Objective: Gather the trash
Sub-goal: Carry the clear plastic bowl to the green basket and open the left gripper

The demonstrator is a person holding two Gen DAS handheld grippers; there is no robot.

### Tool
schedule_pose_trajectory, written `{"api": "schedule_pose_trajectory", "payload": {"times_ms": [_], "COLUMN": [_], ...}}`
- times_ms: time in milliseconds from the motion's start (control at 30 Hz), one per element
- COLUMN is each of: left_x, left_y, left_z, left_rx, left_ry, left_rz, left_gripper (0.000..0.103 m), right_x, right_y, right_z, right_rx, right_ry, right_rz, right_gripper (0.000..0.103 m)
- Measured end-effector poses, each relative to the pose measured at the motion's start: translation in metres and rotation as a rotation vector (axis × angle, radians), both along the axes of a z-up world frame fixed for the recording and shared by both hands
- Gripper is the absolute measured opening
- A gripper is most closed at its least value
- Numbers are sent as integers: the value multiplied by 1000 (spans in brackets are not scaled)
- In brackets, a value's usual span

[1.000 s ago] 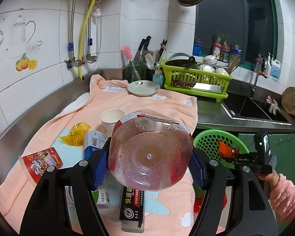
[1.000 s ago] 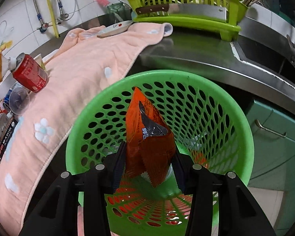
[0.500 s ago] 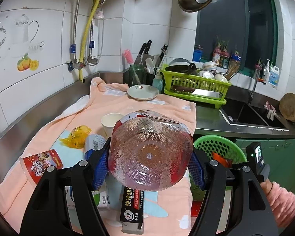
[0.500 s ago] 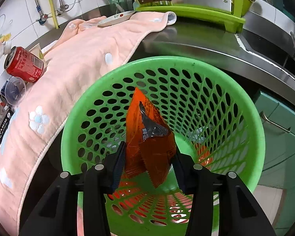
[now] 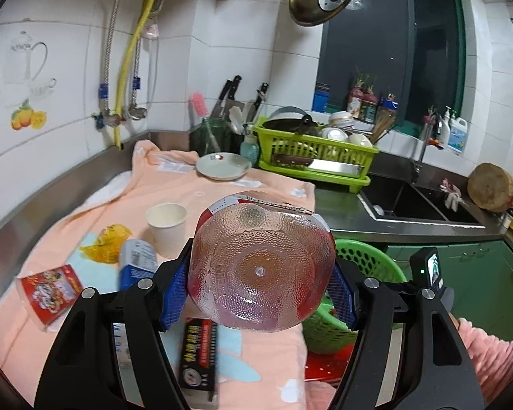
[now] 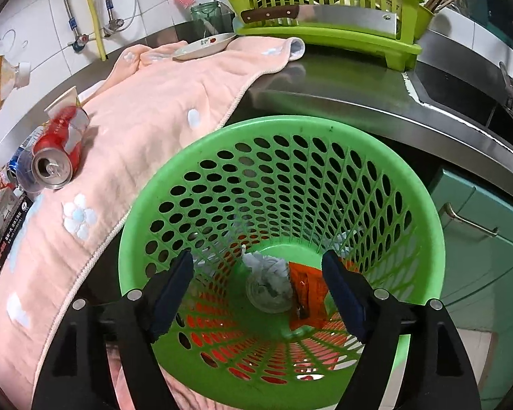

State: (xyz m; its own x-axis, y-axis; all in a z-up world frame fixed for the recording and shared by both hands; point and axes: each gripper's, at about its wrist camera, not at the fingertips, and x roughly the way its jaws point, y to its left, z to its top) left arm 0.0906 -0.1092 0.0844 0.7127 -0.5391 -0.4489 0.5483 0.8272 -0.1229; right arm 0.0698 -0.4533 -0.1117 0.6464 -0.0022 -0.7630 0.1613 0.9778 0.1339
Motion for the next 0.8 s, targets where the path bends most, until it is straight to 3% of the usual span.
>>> {"api": "schedule_pose_trajectory", "payload": {"times_ms": [500,800], "left_x": [8,11], "left_y": [-46,-127], "left_z": [-29,-70], "left_rx": [44,91], "left_ry": [71,174], "left_rz": [-88,-238], "left_gripper": [68,68], "right_x": [-1,-46], "right_y": [3,-26], "right_z": [9,24], "right_rx": [4,-97], "right_ry": [-30,-60], "right_rz": [4,-54], "right_gripper": [77,82]}}
